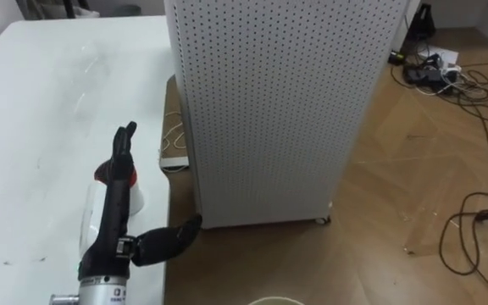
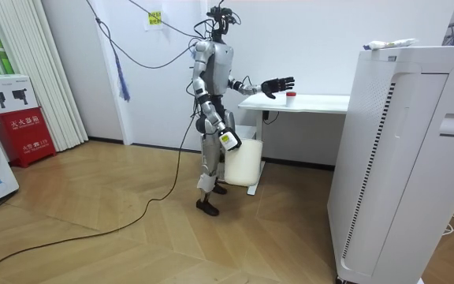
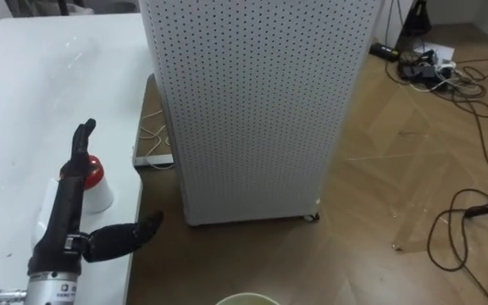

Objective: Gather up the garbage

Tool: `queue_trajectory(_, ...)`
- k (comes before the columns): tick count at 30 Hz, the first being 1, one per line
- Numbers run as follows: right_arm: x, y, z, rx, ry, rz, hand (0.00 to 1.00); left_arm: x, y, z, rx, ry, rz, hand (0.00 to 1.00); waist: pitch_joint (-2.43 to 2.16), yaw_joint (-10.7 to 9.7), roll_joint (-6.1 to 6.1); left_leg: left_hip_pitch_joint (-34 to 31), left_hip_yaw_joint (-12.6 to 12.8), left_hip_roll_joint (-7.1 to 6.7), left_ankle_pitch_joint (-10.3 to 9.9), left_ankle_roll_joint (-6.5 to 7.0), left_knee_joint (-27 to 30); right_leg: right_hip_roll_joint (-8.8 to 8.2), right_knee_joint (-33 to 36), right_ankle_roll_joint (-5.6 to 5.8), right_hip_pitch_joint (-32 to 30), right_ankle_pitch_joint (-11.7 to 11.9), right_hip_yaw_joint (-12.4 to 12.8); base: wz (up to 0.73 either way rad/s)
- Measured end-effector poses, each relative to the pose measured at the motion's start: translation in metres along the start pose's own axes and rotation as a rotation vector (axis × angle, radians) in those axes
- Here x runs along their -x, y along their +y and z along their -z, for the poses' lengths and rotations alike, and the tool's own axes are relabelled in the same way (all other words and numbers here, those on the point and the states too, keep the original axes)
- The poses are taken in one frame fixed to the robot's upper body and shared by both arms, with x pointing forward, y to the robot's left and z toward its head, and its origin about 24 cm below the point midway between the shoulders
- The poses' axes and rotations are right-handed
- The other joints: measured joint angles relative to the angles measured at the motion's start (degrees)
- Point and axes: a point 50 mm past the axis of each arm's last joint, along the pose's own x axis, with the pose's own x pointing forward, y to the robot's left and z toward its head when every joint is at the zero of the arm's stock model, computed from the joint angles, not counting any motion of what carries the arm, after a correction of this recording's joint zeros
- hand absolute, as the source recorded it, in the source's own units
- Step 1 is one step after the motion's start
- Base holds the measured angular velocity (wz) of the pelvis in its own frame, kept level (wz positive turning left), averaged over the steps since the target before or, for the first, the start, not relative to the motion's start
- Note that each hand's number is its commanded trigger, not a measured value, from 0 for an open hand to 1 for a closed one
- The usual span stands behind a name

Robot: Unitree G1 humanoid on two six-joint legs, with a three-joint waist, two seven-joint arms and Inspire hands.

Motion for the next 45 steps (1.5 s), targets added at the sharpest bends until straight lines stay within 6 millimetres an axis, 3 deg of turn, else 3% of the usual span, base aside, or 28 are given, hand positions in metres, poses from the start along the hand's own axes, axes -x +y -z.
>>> queue_trajectory(2,0.000,0.001,0.000,0.001,0.000,-0.003,1.00,0.004,0.000,0.005,-0.011,0.026,0.005,0.00,0.04,-0.12,-0.27,0.11,0.47,-0.06,0.00,0.00,1.08,-0.01,-1.48,0.32,1.54,0.41,1.44,-0.02)
queue_trajectory(7,0.000,0.002,-0.003,0.004,-0.015,-0.008,1.00,0.005,0.004,0.006,-0.046,0.021,-0.015,0.00,-0.05,0.09,-0.36,1.52,-0.19,-0.10,0.01,-0.01,-1.34,0.46,-1.73,0.35,1.64,0.44,0.00,0.03)
queue_trajectory(9,0.000,0.003,-0.003,0.004,-0.019,-0.012,1.00,0.005,0.008,0.009,-0.064,0.026,-0.023,0.00,0.02,0.00,-0.65,0.85,0.23,-0.58,0.01,-0.02,0.26,-0.50,-3.29,0.44,3.21,0.58,0.81,0.15)
queue_trajectory(10,0.000,0.003,-0.003,0.005,-0.018,-0.014,1.00,0.005,0.009,0.009,-0.067,0.030,-0.024,0.00,0.24,-0.09,-1.04,-0.45,0.56,-0.90,-0.01,-0.16,3.30,-1.16,-4.03,0.61,3.94,0.70,2.22,0.45)
queue_trajectory(11,0.001,0.004,0.000,-0.007,-0.012,-0.011,1.00,0.005,0.007,0.009,-0.062,0.032,-0.022,0.00,0.56,-0.22,-2.13,-4.54,0.52,-1.55,-0.87,-2.30,5.65,-2.15,-5.09,1.01,4.76,0.94,7.72,0.77)
queue_trajectory(12,0.003,-0.001,0.002,-0.021,-0.007,0.008,1.00,0.000,0.001,0.002,-0.045,0.005,-0.011,0.00,0.24,-0.29,-1.71,-8.84,0.31,-0.55,1.60,-1.10,1.97,-2.19,-4.90,1.59,4.01,0.61,9.34,0.80)
queue_trajectory(13,0.003,-0.001,0.004,-0.031,0.001,0.013,1.00,-0.001,-0.001,0.000,-0.046,-0.007,-0.005,0.00,0.14,-0.05,-2.27,-9.81,1.71,-0.33,2.97,-0.35,3.13,-2.58,-4.37,2.55,3.38,-0.13,9.02,0.60)
queue_trajectory(14,0.004,0.001,0.007,-0.031,0.009,0.010,1.00,0.000,-0.003,0.000,-0.044,-0.005,-0.008,0.00,0.06,1.41,-2.53,-9.76,3.21,-0.34,3.40,0.08,3.06,-2.86,-4.18,3.08,2.89,-0.10,5.94,0.15)
queue_trajectory(15,0.003,0.003,0.006,-0.032,0.006,0.003,1.00,0.001,-0.001,0.001,-0.051,0.002,-0.023,0.00,0.12,2.23,-2.44,-9.13,3.13,-0.41,3.40,0.09,2.84,-2.87,-4.53,2.81,3.29,0.26,3.36,0.00)
queue_trajectory(17,0.001,0.004,0.002,-0.023,-0.006,-0.006,1.00,-0.001,0.005,0.001,-0.058,-0.001,-0.058,0.00,0.17,2.69,-2.08,-8.23,2.64,-0.73,3.38,0.12,2.68,-2.71,-4.90,2.64,4.00,0.72,1.08,-0.13)
queue_trajectory(26,0.003,0.005,0.006,-0.016,0.002,-0.005,1.00,-0.009,0.013,-0.027,-0.008,-0.124,-0.136,0.00,-0.25,2.63,-0.42,-6.31,0.76,-1.38,3.64,-0.26,0.30,-2.35,-6.00,2.76,5.74,0.92,-2.06,-0.02)
queue_trajectory(38,0.005,0.003,0.009,-0.011,0.012,-0.009,1.00,-0.005,0.013,-0.025,-0.010,-0.112,-0.132,0.00,0.07,2.87,-1.04,-5.41,0.54,-1.05,4.03,-0.57,-0.36,-2.07,-5.48,2.61,6.00,1.02,-3.27,0.00)
queue_trajectory(42,0.005,0.005,0.011,-0.007,0.023,-0.026,1.00,-0.002,0.010,-0.017,-0.019,-0.075,-0.115,0.00,0.44,2.81,-1.75,-4.06,0.77,-1.02,4.04,-0.58,-1.37,-2.08,-5.48,2.61,6.66,1.01,-3.30,-0.03)
queue_trajectory(45,0.005,0.005,0.012,-0.007,0.024,-0.039,1.00,0.000,0.008,-0.010,-0.018,-0.041,-0.088,0.00,0.47,2.88,-2.26,-4.08,0.80,-0.99,4.04,-0.58,-1.54,-2.06,-5.49,2.61,6.56,1.02,-3.31,0.00)
